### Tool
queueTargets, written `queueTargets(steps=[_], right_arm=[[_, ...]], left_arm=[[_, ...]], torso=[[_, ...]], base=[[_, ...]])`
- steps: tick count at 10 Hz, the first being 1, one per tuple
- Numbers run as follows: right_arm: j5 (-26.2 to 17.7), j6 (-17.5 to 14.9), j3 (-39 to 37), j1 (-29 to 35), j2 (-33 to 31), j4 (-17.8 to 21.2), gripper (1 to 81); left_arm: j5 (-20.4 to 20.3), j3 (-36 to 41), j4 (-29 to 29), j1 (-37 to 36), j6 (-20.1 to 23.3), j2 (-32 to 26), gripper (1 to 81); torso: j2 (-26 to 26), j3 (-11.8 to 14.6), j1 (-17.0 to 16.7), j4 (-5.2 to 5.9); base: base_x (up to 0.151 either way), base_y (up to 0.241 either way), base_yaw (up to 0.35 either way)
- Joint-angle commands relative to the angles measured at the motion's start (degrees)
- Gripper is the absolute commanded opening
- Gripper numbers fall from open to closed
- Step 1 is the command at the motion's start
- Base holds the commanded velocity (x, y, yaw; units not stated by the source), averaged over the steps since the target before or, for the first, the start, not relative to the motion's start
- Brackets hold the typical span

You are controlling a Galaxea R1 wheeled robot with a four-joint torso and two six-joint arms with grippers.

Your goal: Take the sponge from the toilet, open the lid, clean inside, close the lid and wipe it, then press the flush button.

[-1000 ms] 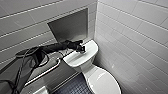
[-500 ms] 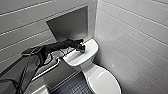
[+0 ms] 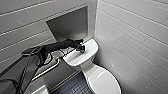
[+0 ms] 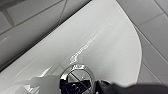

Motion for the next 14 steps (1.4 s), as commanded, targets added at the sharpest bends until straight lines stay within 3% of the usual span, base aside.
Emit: queueTargets(steps=[1, 6, 14], right_arm=[[-4.72, 0.16, 0.45, -2.23, -0.25, 0.51, 1.0], [-4.72, 0.16, 0.19, -2.16, -0.16, 0.59, 1.0], [-4.81, 0.16, 0.1, -2.15, 0.28, 0.59, 1.0]], left_arm=[[1.31, -2.76, 3.06, -10.44, 0.5, -1.11, 1.0], [0.96, -6.28, 3.94, -10.35, 0.5, 0.38, 1.0], [0.61, -6.28, 3.94, -7.37, 0.77, -3.13, 1.0]], torso=[[0.0, 0.0, 0.0, 0.0], [0.0, 0.0, 0.0, 0.0], [0.0, 0.0, 0.0, 0.0]], base=[[0.0, 0.0, 0.0], [0.0, 0.0, 0.0], [0.0, 0.0, 0.0]])
